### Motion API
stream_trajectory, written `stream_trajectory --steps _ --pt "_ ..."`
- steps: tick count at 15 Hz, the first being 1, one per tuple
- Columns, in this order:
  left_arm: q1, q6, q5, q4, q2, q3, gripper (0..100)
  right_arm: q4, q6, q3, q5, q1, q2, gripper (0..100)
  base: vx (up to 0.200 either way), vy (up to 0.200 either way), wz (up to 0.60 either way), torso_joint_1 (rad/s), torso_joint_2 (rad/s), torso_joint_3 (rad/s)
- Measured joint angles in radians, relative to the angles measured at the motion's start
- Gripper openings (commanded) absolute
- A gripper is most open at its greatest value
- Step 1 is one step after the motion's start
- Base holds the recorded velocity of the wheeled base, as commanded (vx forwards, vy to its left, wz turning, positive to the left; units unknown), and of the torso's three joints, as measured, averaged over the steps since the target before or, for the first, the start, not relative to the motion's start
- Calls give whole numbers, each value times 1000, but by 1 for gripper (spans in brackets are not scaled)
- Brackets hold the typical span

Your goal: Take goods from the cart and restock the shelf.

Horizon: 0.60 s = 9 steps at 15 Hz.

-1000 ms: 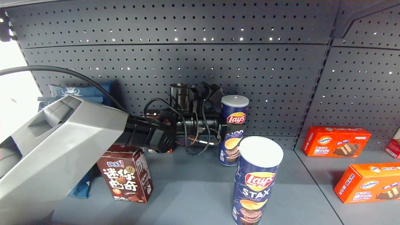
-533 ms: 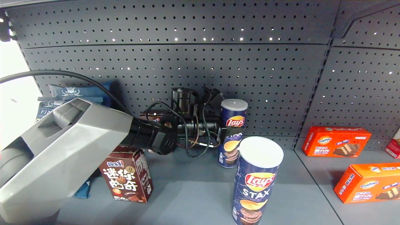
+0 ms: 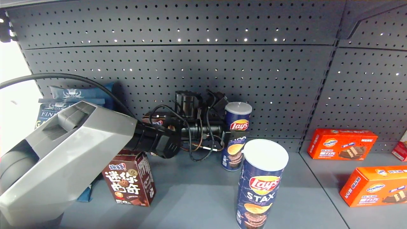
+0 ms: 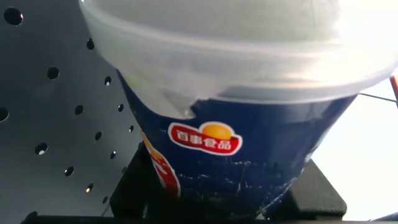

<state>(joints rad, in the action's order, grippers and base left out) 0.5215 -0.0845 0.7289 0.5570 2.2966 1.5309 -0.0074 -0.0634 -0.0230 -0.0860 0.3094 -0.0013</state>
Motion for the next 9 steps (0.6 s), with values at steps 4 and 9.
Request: stream_trajectory --steps 4,9 --pt "3 3 0 18 0 -2 100 0 1 0 4 0 0 100 0 0 0 0 0 0" --pt "4 8 1 17 -23 -6 100 0 1 0 4 0 0 100 0 0 0 0 0 0"
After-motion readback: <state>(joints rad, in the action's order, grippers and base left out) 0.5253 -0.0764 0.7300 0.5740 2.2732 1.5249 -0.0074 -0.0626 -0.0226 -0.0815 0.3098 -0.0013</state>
